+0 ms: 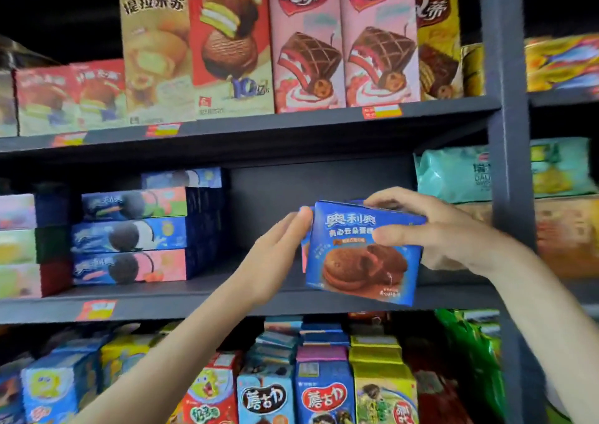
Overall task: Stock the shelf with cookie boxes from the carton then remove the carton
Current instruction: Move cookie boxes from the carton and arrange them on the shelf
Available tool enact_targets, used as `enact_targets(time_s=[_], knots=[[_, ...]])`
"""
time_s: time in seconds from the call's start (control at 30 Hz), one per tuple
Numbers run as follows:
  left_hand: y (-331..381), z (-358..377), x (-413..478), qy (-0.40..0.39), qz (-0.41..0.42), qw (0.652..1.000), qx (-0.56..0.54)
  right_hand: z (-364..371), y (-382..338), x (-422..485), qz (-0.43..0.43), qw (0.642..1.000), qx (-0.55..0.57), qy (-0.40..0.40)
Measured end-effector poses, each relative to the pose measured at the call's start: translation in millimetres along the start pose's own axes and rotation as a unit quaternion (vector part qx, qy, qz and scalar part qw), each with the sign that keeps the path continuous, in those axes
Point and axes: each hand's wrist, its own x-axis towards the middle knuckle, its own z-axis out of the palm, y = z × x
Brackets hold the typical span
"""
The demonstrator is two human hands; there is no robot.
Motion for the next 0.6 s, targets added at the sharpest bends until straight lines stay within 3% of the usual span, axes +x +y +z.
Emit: enact_targets(time_s=[0.1, 0.2, 0.3, 0.43, 0.53, 0.6], knots=[[-15, -1, 27, 0.07, 0.012, 0.996, 0.05, -15, 1, -3, 0.027, 0.996, -0.08, 0.039], [-23, 4, 49, 0.124, 0.053, 0.971, 0.199, -22, 5, 6, 0.057, 0.984, -0.153, 0.072], [-30, 8, 73, 0.093, 0.082, 0.942, 0.313, -25, 16, 23, 0.088, 0.96, -0.26, 0.059], [-17, 13, 94, 0.005, 0.072, 0.907, 0.416, -28, 25, 39, 0.135, 0.945, -0.299, 0.0], [-8, 15, 103, -0.054, 0.057, 0.875, 0.478, -26, 23, 46, 0.118, 0.917, -0.378, -0.05], [-6, 12, 105, -0.068, 0.052, 0.873, 0.48, -26, 24, 52, 0.108, 0.904, -0.408, -0.069]])
